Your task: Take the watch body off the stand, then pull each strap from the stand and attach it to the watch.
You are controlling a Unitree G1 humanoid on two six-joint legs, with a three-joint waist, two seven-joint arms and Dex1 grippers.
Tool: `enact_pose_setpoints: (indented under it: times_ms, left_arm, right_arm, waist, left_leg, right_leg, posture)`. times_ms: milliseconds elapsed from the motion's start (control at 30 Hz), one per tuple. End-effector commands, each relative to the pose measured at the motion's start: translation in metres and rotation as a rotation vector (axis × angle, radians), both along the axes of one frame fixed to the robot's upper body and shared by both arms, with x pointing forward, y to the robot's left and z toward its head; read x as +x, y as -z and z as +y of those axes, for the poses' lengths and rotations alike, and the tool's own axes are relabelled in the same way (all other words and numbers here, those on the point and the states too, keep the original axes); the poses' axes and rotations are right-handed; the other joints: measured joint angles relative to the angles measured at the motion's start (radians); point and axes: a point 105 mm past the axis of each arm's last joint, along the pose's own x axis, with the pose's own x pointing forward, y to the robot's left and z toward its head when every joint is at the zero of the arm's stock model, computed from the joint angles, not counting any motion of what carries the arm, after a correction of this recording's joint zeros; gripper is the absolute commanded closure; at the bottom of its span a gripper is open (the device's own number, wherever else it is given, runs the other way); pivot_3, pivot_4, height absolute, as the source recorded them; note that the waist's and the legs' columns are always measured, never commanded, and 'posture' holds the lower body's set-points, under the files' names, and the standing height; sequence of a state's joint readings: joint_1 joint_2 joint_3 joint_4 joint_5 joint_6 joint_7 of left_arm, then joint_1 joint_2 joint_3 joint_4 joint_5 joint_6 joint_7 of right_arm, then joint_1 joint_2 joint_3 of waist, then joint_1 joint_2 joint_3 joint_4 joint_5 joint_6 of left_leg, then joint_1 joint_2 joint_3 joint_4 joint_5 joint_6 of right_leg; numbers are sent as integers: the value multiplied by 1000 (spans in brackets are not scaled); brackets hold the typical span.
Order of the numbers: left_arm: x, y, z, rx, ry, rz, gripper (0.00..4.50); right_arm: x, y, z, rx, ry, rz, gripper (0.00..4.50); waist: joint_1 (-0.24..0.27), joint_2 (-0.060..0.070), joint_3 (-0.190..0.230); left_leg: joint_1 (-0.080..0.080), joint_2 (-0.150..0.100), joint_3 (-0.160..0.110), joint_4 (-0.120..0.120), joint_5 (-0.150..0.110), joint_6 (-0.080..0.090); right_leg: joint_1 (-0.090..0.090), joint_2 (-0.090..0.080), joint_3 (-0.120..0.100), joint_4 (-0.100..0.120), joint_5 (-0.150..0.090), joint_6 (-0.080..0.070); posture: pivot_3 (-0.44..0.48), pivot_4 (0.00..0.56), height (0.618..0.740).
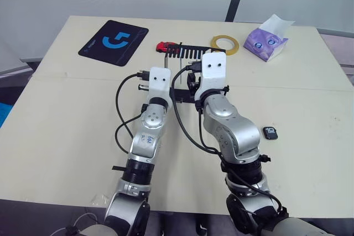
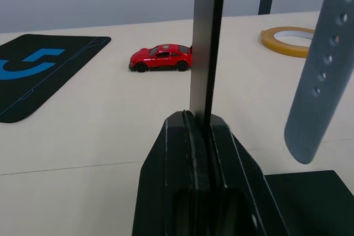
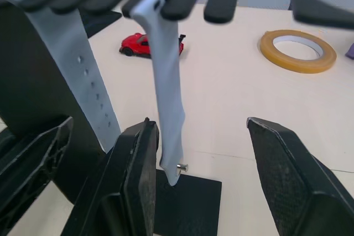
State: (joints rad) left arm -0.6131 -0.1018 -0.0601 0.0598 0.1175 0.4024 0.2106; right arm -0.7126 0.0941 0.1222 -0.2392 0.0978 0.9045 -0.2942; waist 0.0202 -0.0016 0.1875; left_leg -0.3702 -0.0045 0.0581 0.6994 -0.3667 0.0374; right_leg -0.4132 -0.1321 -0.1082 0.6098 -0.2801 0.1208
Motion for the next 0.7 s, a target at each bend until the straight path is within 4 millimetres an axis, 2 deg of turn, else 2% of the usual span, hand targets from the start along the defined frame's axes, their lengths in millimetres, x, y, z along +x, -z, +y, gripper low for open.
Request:
enact_pose_setpoints:
  times_ms: [33,133,233,300,700]
  left_arm:
    - [-2,-3,-11,-6,34,-9,4500]
    - [-2,-3,-12,-10,35,-10,4500]
    - [-2,-3,-13,-13,34,-10,4500]
    - [-1,-3,-13,-14,35,-10,4500]
    - [2,-2,-14,-18,34,-11,4500]
  right_arm:
    - [-1,-14,8,35,-24,-60,1712]
    - [1,-16,13,41,-39,-67,2427]
    - [0,-13,16,53,-54,-61,3846]
    - [-1,-15,17,49,-64,-74,4435]
    - [-11,-29,18,15,-113,-127,4435]
  waist:
    - [0,0,0]
    - [-1,0,0]
    - [0,0,0]
    - [0,0,0]
    - [0,0,0]
  left_leg:
    - [0,0,0,0,0,0]
    - [0,0,0,0,0,0]
    - [0,0,0,0,0,0]
    - [0,0,0,0,0,0]
    - [0,0,-1,0,0,0]
  right_leg:
    - [0,0,0,0,0,0]
    - [0,0,0,0,0,0]
    - [0,0,0,0,0,0]
    - [0,0,0,0,0,0]
    - [0,0,0,0,0,0]
  posture:
    - [0,150,738]
    - [0,150,738]
    - [0,150,738]
    - [0,150,738]
    - [0,150,738]
